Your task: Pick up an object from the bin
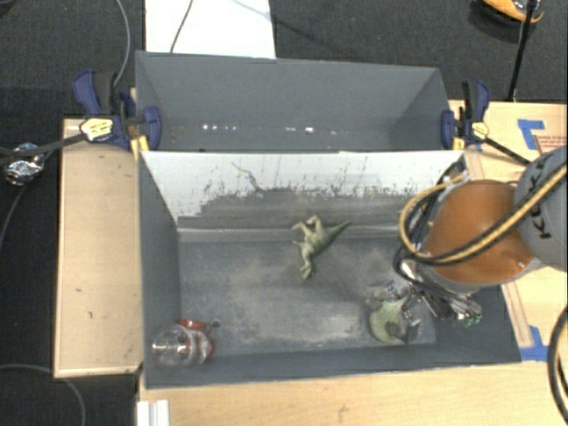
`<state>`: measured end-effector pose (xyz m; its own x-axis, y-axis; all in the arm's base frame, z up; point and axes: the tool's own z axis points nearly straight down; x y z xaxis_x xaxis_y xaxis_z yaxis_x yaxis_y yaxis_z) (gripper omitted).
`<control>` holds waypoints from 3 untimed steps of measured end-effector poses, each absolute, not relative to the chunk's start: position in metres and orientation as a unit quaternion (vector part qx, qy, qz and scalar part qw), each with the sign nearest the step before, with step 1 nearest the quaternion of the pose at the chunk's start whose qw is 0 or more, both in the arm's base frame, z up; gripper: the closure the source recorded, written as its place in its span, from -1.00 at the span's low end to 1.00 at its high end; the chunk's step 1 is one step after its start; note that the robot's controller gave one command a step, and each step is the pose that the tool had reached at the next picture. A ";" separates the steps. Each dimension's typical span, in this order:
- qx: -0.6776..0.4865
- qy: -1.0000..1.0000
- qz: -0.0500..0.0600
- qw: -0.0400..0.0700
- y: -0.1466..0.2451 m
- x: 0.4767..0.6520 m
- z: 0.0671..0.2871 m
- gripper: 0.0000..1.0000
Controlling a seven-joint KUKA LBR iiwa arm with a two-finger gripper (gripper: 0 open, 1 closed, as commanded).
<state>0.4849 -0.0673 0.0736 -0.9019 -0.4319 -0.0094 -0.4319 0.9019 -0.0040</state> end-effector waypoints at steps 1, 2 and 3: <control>-0.221 0.975 -0.001 0.005 -0.067 0.485 0.074 1.00; -0.221 0.975 -0.001 0.005 -0.067 0.485 0.074 1.00; -0.222 0.975 -0.001 0.005 -0.067 0.485 0.074 1.00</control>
Offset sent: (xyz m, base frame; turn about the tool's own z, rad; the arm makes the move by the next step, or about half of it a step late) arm 0.0000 0.0000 0.0000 0.0000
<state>0.4849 -0.0673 0.0736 -0.9017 -0.4322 -0.0095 -0.4321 0.9018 -0.0042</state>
